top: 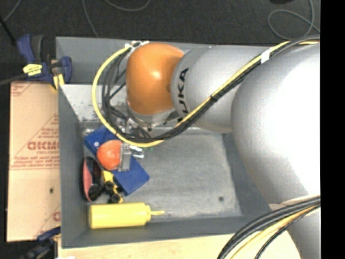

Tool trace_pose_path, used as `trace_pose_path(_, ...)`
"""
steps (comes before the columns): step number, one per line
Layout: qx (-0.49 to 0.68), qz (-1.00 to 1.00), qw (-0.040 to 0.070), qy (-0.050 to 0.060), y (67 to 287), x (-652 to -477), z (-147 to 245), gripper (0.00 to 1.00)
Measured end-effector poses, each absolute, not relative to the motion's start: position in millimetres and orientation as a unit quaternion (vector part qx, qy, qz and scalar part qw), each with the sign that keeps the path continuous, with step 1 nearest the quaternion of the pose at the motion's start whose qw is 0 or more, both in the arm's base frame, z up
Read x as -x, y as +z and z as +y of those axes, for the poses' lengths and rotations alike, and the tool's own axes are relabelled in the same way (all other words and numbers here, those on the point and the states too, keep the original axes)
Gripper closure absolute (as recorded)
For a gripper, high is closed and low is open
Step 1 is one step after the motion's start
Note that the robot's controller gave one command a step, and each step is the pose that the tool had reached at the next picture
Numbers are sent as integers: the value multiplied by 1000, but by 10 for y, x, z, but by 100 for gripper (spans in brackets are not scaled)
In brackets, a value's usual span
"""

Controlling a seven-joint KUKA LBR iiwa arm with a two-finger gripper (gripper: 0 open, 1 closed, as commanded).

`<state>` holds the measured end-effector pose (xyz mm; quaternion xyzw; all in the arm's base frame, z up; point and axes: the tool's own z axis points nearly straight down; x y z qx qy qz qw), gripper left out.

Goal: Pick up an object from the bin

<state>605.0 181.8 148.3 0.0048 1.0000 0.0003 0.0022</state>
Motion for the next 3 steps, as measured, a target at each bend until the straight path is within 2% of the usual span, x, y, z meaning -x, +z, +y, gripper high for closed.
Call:
trace_pose_path(1, 83, 997, 5, 1, 1387, -6019, 1791, 0)
trace_pose_path(2, 67, 998, 15, 0, 856, -6098, 1873, 100)
trace_pose_path(3, 66, 998, 15, 0, 855, -6098, 1873, 100)
